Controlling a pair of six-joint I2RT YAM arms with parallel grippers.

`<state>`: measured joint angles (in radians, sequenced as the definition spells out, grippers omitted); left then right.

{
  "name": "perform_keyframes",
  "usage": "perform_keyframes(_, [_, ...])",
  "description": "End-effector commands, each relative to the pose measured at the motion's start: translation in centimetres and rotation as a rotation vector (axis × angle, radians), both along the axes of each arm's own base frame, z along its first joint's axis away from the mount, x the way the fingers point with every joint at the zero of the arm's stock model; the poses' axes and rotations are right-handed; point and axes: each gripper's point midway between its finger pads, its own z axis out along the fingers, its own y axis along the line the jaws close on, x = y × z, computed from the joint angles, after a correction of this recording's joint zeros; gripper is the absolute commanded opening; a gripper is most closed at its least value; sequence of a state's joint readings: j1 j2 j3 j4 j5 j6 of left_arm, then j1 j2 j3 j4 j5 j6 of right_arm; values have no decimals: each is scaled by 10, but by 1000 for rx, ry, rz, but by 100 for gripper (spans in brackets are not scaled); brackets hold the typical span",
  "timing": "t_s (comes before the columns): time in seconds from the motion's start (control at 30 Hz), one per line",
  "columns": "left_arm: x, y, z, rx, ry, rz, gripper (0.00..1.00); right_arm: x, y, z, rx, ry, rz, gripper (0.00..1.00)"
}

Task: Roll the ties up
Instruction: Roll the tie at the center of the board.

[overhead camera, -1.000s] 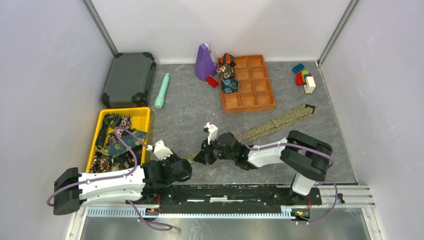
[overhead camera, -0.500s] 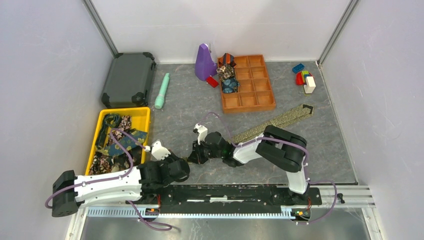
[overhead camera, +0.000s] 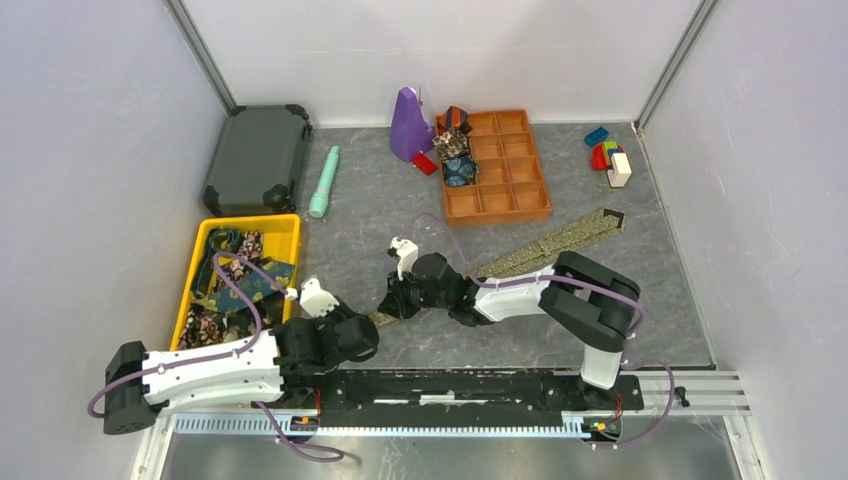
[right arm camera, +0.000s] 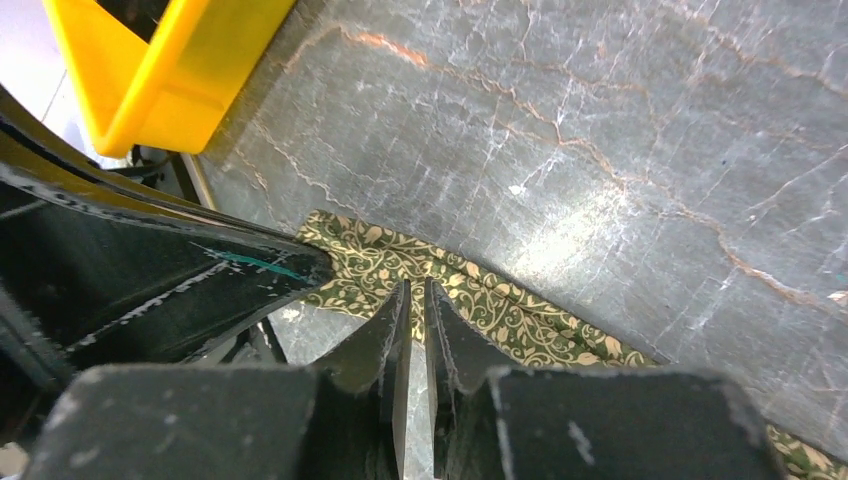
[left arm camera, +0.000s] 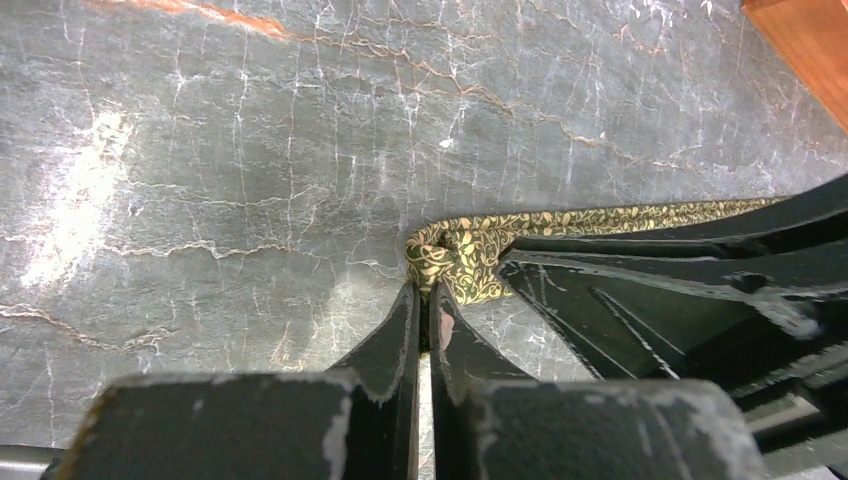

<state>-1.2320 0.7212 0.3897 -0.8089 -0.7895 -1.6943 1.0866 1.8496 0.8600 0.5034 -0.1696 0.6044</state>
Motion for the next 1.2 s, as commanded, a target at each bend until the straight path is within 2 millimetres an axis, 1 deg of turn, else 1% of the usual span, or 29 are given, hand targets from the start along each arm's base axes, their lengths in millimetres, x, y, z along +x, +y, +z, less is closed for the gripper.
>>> perform_keyframes(0.0, [11,2,20,-6,-65,50,2,6,-3,20,10,-40,-17,15])
perform_keyframes(0.13, [12,-1,24,0,-67,47,2,-2,-1,12,5,-9,1,15])
perform_keyframes(0.27, [13,-4,27,8,-69,41,2,-8,6,2,-1,14,23,15])
perform_keyframes(0.5, [15,-7,32,16,-71,36,2,-11,19,-8,8,43,46,14])
perform_keyframes(0.6, [15,-9,34,13,-72,33,2,-11,24,-9,17,47,55,14])
perform_keyframes(0.73, [15,-9,35,15,-72,32,2,-10,29,-4,31,43,66,14])
perform_keyframes(0.97, [15,-5,32,27,-70,46,2,-9,30,2,37,27,73,14])
perform_keyframes(1.17, [15,-5,34,31,-73,40,2,-10,36,-1,44,36,85,14])
